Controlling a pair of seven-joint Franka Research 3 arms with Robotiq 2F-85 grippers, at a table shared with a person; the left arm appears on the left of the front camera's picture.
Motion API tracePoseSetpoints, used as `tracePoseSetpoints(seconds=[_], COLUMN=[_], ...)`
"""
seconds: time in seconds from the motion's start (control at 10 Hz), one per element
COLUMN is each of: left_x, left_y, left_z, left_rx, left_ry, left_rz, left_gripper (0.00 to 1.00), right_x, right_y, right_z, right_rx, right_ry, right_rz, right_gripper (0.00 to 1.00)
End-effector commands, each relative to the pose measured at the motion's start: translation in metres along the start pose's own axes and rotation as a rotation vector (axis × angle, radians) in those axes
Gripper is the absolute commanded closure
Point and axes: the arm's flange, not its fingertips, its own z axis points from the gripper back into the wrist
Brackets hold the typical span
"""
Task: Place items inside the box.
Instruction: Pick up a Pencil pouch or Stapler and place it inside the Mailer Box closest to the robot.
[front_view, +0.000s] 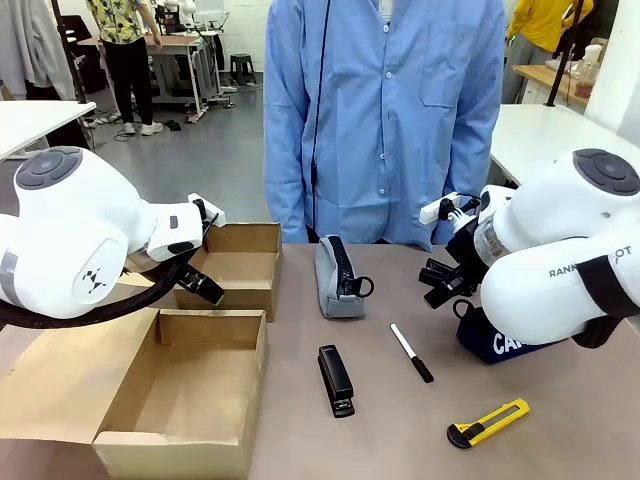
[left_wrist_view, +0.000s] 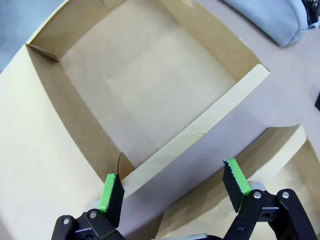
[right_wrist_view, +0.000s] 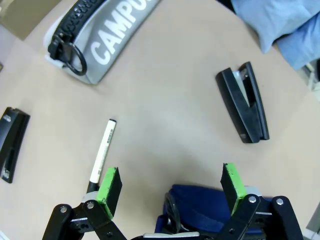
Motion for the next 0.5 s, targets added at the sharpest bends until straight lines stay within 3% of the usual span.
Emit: tracePoseSetpoints(seconds=[0.0,0.2,0.3,0.4], left_x=[0.0,0.006,0.005,-0.009], left_y=[0.0,0.012,0.021,0.036], left_z=[0.0,0.064,0.11,0.152], left_rx=[0.0,-0.187,-0.23,-0.342], left_ry=[0.0,-0.02,0.038,-0.029], left_rz=[0.0,-0.006,0.115,0.162], left_gripper=[0.0,0.0,0.0,0.0], right_x=[0.001,-0.002,-0.017,-0.044], right_y=[-0.004,-0.027,-0.045,-0.067], right_z=[0.006,0.07,0.117,0.161], right_rx=[0.062,0.192,0.298,0.35], right_ry=[0.028,0.014,0.038,-0.003], right_rz=[0.008,-0.104,-0.229,-0.376], right_gripper=[0.0,0.0,0.0,0.0])
